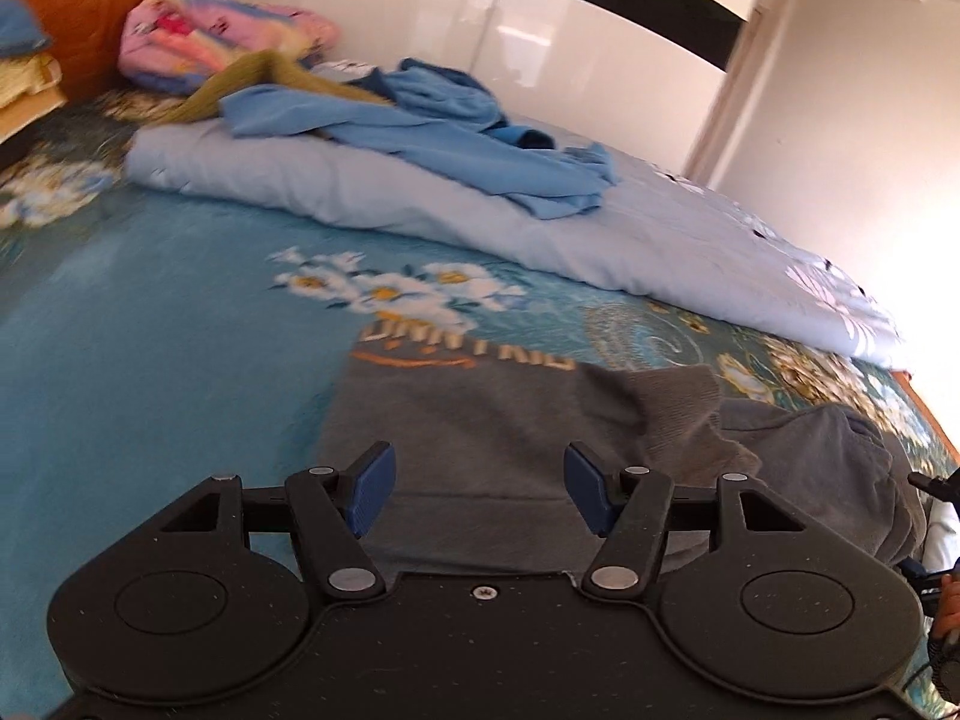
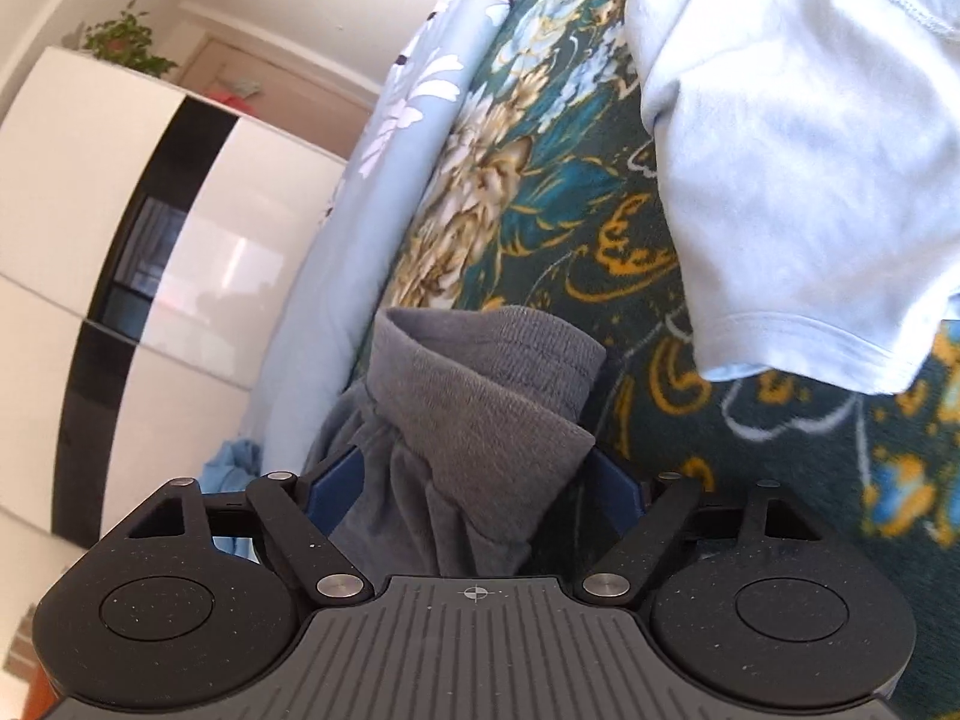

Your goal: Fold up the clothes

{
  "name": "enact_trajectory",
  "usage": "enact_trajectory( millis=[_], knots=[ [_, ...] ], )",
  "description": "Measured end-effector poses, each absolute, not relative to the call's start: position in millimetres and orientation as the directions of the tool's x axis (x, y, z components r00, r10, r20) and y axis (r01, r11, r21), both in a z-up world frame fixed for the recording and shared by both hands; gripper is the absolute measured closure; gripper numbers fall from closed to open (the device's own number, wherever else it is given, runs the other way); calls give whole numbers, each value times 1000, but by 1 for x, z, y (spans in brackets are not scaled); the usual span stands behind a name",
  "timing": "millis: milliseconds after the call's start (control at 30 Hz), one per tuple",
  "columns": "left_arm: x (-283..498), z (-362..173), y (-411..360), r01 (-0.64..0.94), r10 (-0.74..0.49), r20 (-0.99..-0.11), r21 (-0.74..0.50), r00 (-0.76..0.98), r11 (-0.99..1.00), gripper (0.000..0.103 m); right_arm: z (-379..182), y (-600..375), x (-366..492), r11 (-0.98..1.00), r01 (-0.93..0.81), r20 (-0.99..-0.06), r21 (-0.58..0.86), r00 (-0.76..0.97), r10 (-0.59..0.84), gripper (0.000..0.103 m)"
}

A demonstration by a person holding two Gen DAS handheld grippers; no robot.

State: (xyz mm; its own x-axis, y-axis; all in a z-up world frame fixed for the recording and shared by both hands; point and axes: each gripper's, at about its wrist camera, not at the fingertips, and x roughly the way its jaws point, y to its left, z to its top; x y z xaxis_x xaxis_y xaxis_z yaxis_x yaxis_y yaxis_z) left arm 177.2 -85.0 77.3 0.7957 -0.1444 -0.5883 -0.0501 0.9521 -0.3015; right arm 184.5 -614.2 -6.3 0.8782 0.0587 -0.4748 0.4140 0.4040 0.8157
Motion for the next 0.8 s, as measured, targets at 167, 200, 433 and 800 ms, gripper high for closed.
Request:
enact_trajectory(
  millis=[167,200,433,800],
  knots=[
    [159,70,-49,-145,-95,-613,-330,785,933,43,3,-616,196,403,432,-481,807,877,22,82],
    [156,69,-42,-162,-87,-616,-338,783,927,43,13,-613,197,440,418,-473,795,881,18,83],
    [142,62,-13,-224,-80,-623,-393,778,892,43,135,-514,212,859,148,-352,490,935,40,85],
    [123,63,20,-260,-92,-603,-470,792,843,40,166,-286,250,932,-324,-393,162,845,362,86]
  ],
)
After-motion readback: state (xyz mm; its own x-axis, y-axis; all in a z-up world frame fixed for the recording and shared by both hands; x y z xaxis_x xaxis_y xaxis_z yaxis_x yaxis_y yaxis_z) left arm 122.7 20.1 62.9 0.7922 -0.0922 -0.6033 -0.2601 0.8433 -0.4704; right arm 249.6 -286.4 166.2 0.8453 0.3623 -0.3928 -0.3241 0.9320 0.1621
